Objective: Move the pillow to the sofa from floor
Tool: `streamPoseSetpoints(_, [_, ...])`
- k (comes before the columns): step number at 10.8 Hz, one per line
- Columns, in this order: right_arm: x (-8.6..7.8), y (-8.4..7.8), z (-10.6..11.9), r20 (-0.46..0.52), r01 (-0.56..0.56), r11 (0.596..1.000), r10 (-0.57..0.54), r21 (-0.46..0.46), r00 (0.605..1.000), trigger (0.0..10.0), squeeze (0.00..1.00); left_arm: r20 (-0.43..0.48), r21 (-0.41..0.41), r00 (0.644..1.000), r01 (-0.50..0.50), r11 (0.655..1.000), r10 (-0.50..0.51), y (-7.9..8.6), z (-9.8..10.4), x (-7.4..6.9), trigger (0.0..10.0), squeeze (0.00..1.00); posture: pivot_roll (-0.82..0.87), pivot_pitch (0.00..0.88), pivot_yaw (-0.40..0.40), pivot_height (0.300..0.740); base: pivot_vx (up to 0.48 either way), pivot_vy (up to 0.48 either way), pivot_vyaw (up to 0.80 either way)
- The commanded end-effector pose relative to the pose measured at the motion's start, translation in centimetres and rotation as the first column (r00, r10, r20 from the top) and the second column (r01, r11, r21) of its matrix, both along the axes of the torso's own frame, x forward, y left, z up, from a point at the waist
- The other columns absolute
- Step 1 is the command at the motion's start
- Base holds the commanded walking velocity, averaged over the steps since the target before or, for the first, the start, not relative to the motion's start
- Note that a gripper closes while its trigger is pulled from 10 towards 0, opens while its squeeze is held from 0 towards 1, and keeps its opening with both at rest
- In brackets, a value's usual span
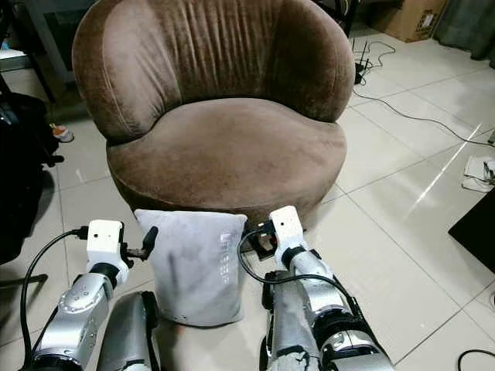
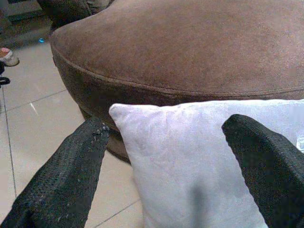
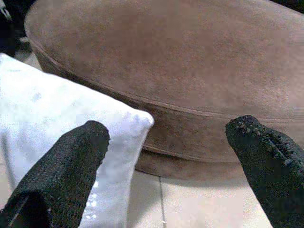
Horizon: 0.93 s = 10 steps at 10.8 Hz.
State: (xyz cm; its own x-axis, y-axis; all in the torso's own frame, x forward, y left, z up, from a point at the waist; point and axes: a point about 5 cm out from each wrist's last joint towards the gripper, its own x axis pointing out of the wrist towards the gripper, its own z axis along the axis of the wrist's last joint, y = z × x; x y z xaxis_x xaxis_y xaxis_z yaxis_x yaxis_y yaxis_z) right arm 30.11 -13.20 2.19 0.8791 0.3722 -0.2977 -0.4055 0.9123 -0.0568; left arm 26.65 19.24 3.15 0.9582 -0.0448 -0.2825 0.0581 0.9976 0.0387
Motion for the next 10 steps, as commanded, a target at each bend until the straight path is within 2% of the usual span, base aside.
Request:
streamPoseSetpoints(1, [0.42,-0.04,0.25,0.003,0.001,0.999,-0.001,-0.043,1.000,10.0,0.00,0.006,-0.001,1.000,0.004,1.000,-0.004,0.04,0.29,0.15,10.0,1.00,-0.01,0.000,0.007,0.481,0.000,0.000,0.00])
streamPoseSetpoints(2, [0.39,0.02,0.29,0.001,-0.007,1.000,0.007,-0.013,1.000,10.0,1.00,0.009,-0.015,1.000,0.002,1.000,-0.002,0.01,0.28,0.18,10.0,1.00,-0.01,0.000,0.007,0.481,0.000,0.000,0.00])
streamPoseSetpoints(3, [0.38,-0.01,0.19,-0.016,0.005,1.000,-0.005,0.004,1.000,10.0,1.00,0.015,-0.024,1.000,-0.006,1.000,0.007,0.03,0.37,0.30,10.0,0.45,-0.01,0.000,0.007,0.481,0.000,0.000,0.00])
streamPoseSetpoints(4, [0.46,-0.06,0.19,-0.020,0.010,1.000,-0.010,-0.008,1.000,10.0,1.00,0.015,-0.020,1.000,0.000,1.000,0.000,0.01,0.40,0.34,10.0,0.00,-0.01,0.000,0.007,0.481,0.000,0.000,0.00])
streamPoseSetpoints(5, [0.57,0.02,0.20,-0.022,-0.005,0.999,0.004,-0.043,1.000,10.0,0.00,0.013,-0.019,1.000,-0.004,1.000,0.004,0.00,0.36,0.35,10.0,0.00,-0.01,0.000,0.007,0.472,0.000,0.000,0.45])
streamPoseSetpoints(7, [0.53,-0.05,0.17,-0.025,0.010,1.000,-0.010,-0.022,1.000,10.0,0.00,0.010,-0.020,1.000,-0.004,1.000,0.004,-0.01,0.31,0.31,10.0,0.00,-0.01,0.000,0.007,0.451,0.000,0.000,0.20])
streamPoseSetpoints(9, [0.48,-0.10,0.14,-0.025,0.019,1.000,-0.019,-0.022,1.000,10.0,0.00,0.009,-0.012,1.000,-0.008,1.000,0.008,0.10,0.29,0.21,10.0,0.00,-0.01,0.000,0.008,0.438,0.000,0.000,0.61])
streamPoseSetpoints(10, [0.34,0.16,0.15,-0.017,-0.017,1.000,0.016,-0.024,1.000,10.0,0.00,0.009,-0.010,1.000,-0.009,1.000,0.009,0.12,0.28,0.20,10.0,0.00,-0.01,0.000,0.008,0.433,0.000,0.000,0.41])
